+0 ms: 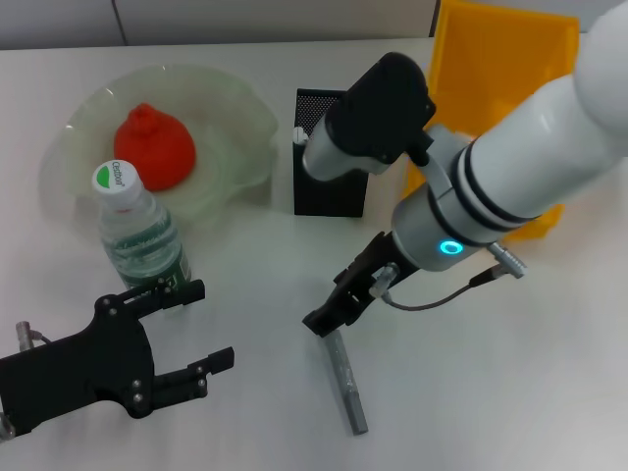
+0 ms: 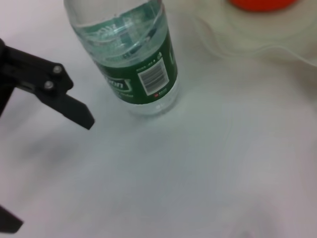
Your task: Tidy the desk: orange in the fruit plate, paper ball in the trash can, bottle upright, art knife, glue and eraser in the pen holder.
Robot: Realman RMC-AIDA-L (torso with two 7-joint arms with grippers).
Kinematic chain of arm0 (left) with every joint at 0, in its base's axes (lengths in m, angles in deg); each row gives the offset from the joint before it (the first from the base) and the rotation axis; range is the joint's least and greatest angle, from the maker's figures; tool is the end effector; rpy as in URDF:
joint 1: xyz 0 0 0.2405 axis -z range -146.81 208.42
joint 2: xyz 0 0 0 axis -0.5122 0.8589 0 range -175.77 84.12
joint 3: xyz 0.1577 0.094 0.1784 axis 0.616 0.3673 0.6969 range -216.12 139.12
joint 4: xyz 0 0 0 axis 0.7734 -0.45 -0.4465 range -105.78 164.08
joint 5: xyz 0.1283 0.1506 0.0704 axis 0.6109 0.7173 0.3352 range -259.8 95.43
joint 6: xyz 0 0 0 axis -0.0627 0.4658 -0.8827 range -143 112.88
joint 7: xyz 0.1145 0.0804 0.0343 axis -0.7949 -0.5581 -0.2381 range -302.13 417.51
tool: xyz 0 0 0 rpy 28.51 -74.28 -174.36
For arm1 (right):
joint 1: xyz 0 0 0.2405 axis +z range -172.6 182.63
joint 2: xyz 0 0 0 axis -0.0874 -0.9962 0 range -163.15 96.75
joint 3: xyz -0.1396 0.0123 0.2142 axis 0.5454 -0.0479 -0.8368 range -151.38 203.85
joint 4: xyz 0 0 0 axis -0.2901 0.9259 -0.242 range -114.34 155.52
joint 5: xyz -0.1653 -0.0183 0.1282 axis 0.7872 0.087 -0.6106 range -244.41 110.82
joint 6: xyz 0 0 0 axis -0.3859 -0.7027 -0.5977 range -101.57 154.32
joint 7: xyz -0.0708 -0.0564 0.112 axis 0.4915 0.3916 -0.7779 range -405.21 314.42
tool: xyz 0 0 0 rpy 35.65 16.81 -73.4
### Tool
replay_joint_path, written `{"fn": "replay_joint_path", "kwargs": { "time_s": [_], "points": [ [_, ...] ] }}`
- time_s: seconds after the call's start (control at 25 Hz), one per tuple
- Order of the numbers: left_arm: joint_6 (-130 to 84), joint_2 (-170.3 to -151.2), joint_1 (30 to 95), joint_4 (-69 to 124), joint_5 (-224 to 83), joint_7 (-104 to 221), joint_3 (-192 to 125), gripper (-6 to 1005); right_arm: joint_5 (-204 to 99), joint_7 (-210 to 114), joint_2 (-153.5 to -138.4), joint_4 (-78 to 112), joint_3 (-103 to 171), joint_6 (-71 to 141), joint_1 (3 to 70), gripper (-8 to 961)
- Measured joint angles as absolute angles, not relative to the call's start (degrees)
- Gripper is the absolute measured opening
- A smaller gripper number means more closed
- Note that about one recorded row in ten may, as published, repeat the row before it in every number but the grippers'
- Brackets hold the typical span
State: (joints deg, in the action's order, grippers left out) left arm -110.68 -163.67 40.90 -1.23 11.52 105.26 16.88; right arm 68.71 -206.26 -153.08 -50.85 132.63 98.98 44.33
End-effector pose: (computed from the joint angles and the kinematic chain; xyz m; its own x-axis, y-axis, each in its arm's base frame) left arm -0.3163 0.2149 -0.0185 0.7866 0.0998 0.6093 0.3130 -0.9151 -0.2541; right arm 0.1200 0.3220 -0.1046 0.7995 -0.5620 0.2120 -0.5076 -0.8208 -0.2619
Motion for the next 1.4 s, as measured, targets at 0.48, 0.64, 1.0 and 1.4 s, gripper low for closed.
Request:
{"fn": "replay_joint_path", "kwargs": {
  "time_s": [0.48,0.64,1.0,1.4],
  "points": [
    [-110.55,-163.69,40.92,-1.08,11.51,105.18,16.76,783,65.6,-208.02,-153.08,-43.15,137.58,93.16,48.91,666],
    [-110.52,-163.69,40.91,-1.15,11.49,105.16,16.77,783,65.55,-208.3,-153.08,-40.67,137.77,93.38,50.6,584],
    [-110.41,-163.63,40.92,-1.0,11.47,105.15,16.7,783,65.55,-208.43,-153.08,-39.67,137.79,94.37,51.45,317],
    [-110.41,-163.59,40.92,-0.96,11.44,105.15,16.61,783,65.28,-208.43,-153.08,-39.87,137.99,95.47,51.6,187]
  ]
}}
